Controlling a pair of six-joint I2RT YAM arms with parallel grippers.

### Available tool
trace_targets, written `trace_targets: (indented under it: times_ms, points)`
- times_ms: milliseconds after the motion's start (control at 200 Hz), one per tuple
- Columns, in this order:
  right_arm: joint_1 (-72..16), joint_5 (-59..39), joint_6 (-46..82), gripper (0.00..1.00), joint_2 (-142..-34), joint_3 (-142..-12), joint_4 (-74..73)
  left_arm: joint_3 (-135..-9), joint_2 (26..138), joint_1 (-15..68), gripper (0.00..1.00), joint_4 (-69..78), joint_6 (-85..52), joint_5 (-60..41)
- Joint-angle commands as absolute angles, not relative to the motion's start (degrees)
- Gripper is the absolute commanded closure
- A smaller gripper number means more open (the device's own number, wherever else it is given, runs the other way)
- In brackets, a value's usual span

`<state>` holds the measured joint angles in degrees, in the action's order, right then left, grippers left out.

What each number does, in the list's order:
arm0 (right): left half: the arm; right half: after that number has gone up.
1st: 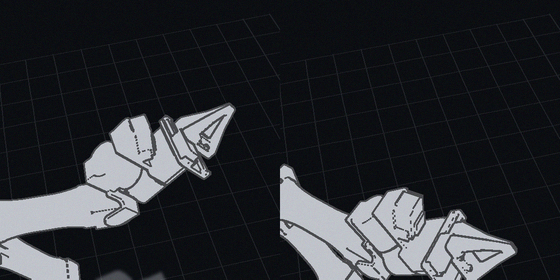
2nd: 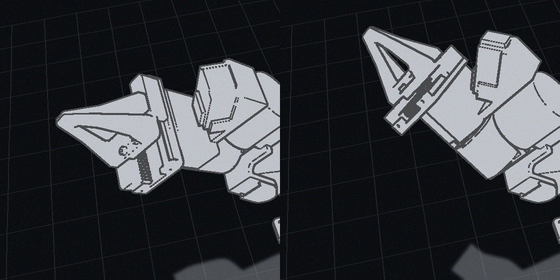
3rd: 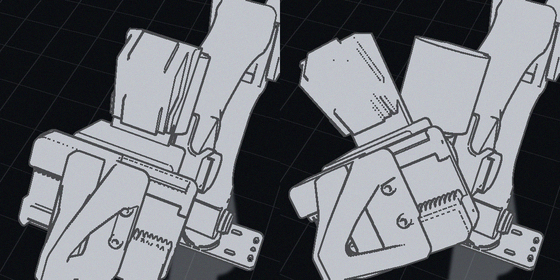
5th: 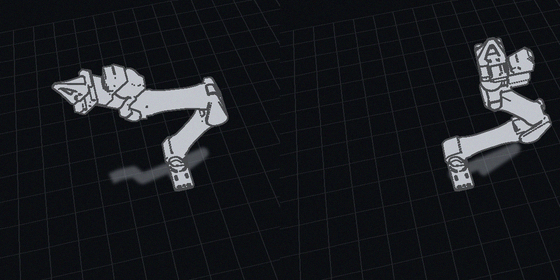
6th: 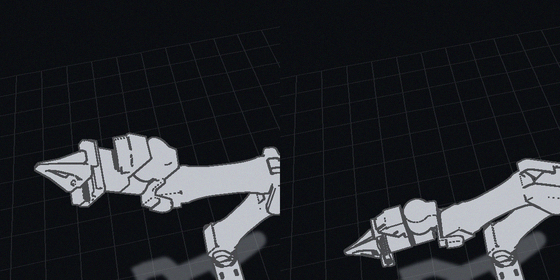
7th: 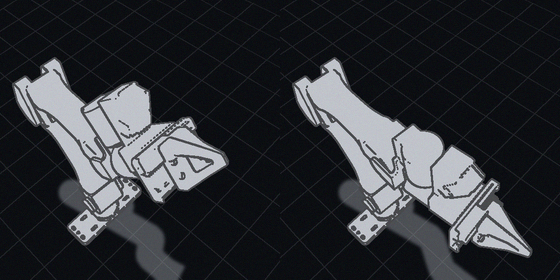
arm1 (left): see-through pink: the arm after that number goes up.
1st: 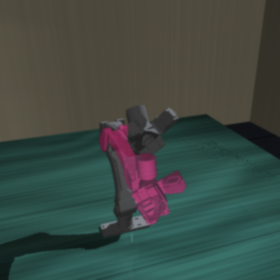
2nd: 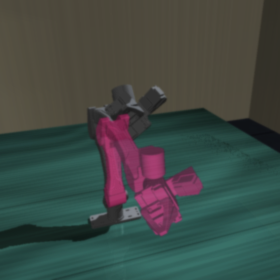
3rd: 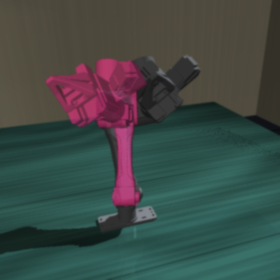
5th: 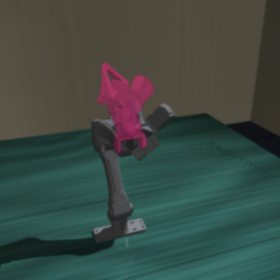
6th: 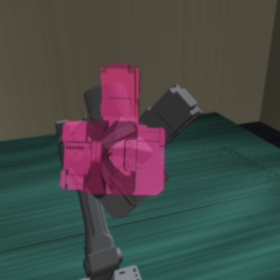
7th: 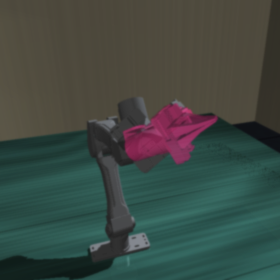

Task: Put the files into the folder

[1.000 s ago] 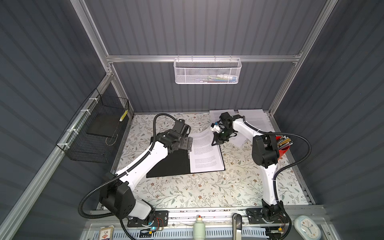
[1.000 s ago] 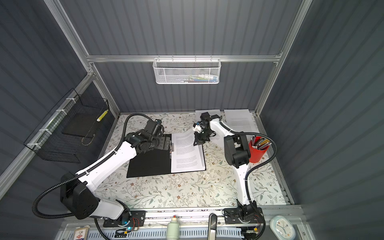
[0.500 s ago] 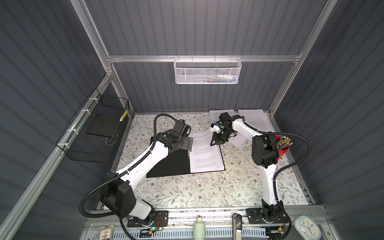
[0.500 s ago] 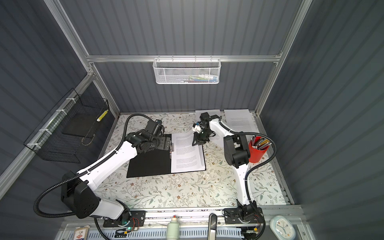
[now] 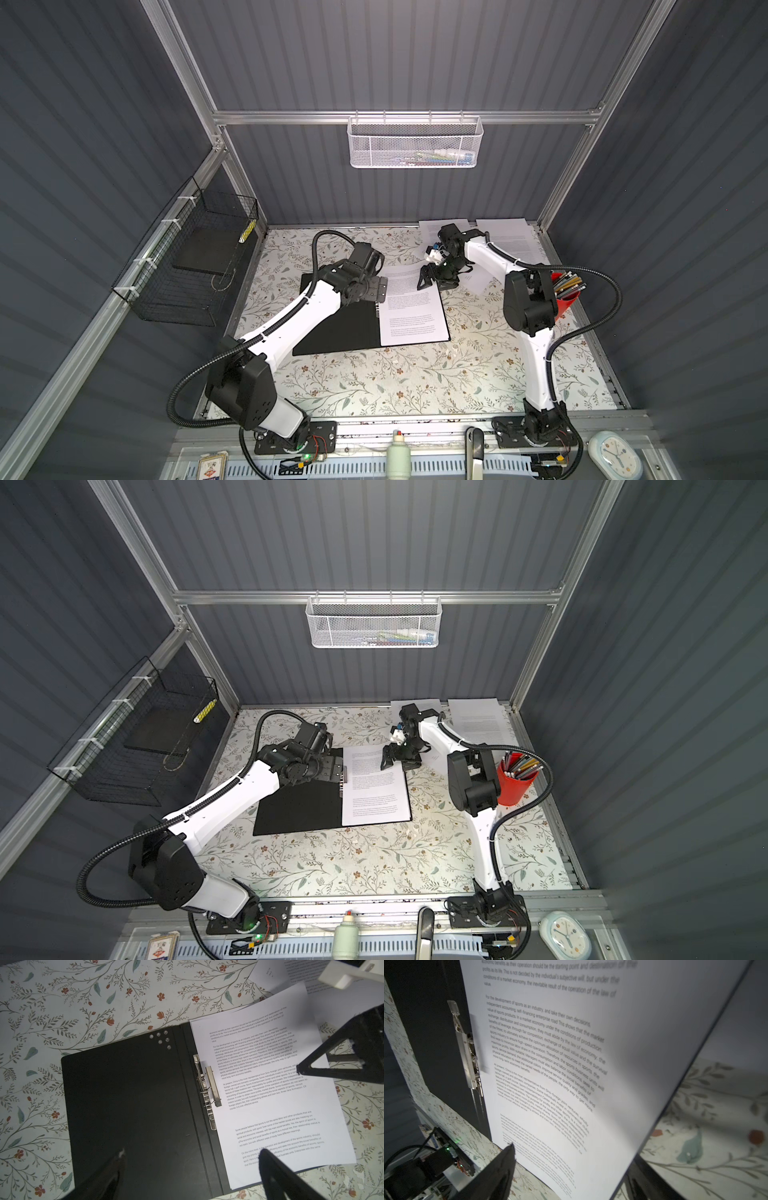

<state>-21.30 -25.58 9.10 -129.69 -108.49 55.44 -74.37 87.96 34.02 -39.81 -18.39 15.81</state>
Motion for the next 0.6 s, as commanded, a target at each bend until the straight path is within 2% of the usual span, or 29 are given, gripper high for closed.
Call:
trace_targets:
  times_ms: [0, 70, 165, 355, 485, 595]
  points:
    - [-21.58, -16.7, 11.35, 0.08, -127.45, -109.62, 56.83, -78.18, 91.36, 33.4, 0.0, -42.15, -22.51, 15.86]
    - [-21.13, -13.54, 12.79, 0.01, -126.22, -108.34, 55.34, -81.64, 94.71, 32.75, 0.0, -43.67, -24.68, 15.66]
    - [-20.11, -14.57, 13.82, 0.01, -122.93, -104.2, 50.98, -86.56, 99.53, 31.34, 0.01, -43.86, -26.81, 14.14]
    - [-18.33, -21.63, 15.93, 0.01, -118.71, -96.82, 44.93, -92.38, 108.85, 25.74, 0.12, -39.15, -29.37, 8.47]
    - [-17.77, -26.07, 18.61, 0.01, -115.92, -89.69, 38.73, -100.01, 117.42, 24.35, 0.22, -37.79, -26.29, 5.36]
    - [-17.31, -28.67, 20.06, 0.01, -114.44, -84.9, 35.28, -106.29, 123.44, 24.13, 0.23, -37.02, -23.29, 3.02]
